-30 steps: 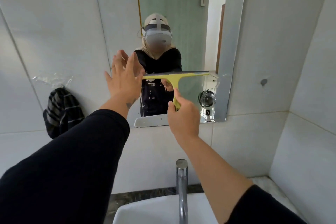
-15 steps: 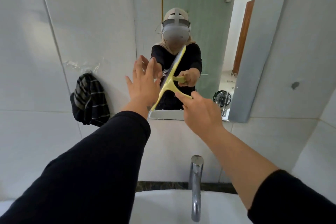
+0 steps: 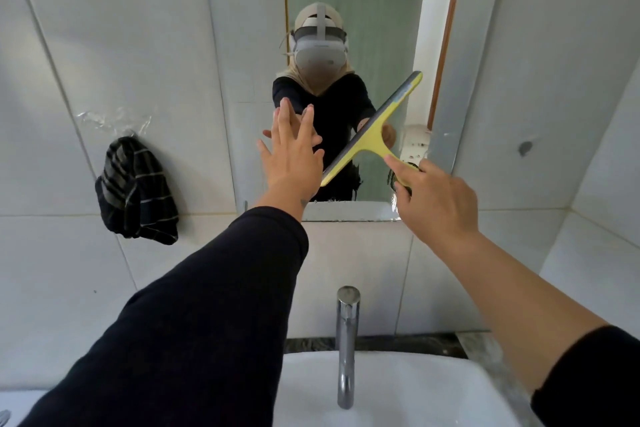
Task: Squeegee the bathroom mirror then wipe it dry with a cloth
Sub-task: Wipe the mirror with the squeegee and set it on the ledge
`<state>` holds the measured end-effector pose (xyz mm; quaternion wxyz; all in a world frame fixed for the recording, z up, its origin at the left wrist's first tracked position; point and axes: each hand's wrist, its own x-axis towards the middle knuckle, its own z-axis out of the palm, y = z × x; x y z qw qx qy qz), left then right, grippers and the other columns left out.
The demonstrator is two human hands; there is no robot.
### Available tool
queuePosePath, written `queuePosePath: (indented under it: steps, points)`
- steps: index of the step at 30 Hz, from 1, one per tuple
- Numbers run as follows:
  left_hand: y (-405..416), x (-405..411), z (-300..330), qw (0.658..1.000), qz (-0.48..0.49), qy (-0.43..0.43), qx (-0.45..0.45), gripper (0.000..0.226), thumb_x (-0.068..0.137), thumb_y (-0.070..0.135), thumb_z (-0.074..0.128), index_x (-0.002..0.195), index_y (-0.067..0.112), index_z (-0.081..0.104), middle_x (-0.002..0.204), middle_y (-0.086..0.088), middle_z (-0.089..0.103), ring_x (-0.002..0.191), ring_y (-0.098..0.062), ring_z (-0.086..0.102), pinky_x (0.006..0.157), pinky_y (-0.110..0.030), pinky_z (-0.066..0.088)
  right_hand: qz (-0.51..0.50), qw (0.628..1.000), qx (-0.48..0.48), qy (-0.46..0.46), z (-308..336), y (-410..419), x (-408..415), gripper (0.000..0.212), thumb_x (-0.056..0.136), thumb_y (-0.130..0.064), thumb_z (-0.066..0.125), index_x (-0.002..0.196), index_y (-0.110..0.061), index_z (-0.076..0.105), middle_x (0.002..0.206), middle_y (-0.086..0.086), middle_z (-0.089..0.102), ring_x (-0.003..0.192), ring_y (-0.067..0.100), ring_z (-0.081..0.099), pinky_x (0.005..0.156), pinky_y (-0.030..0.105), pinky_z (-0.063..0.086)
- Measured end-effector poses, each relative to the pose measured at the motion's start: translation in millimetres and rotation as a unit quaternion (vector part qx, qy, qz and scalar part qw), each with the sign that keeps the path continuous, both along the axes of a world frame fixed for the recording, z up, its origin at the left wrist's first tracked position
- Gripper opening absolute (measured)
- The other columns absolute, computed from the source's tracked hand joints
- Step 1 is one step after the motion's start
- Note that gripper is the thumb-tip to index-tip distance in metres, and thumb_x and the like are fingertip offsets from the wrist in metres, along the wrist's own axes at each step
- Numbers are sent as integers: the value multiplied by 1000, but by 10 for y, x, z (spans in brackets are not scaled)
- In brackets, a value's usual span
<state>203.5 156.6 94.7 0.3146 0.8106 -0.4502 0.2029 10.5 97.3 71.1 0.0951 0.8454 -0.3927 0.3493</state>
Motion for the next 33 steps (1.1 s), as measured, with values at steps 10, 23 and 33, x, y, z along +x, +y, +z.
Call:
queuePosePath:
  steps: [10,23,33]
  points:
    - [-141,-68,-31,1000,-3,6,21,72,95,30,52,152,33,7,158,-4,-21,148,-31,-3,116,-57,4,12,985,104,-138,-306,-189,-241,46,95,-28,49,139,-37,41,76,6,52,69,21,48,61,29,37]
    - [-135,126,-209,997,-12,-64,-30,59,99,35,43,151,32,14,160,-5,-10,148,-27,-1,116,-58,7,71,891,216,-393,-906,52,316,45,94,-21,51,136,-34,47,88,3,66,67,17,53,64,33,51]
    - [385,522,-459,997,52,-50,-14,62,98,32,44,150,38,11,161,-3,-8,148,-26,-2,115,-60,8,121,885,208,-399,-1145,522,936,46,94,-20,49,140,-26,44,71,7,57,63,14,45,57,27,38]
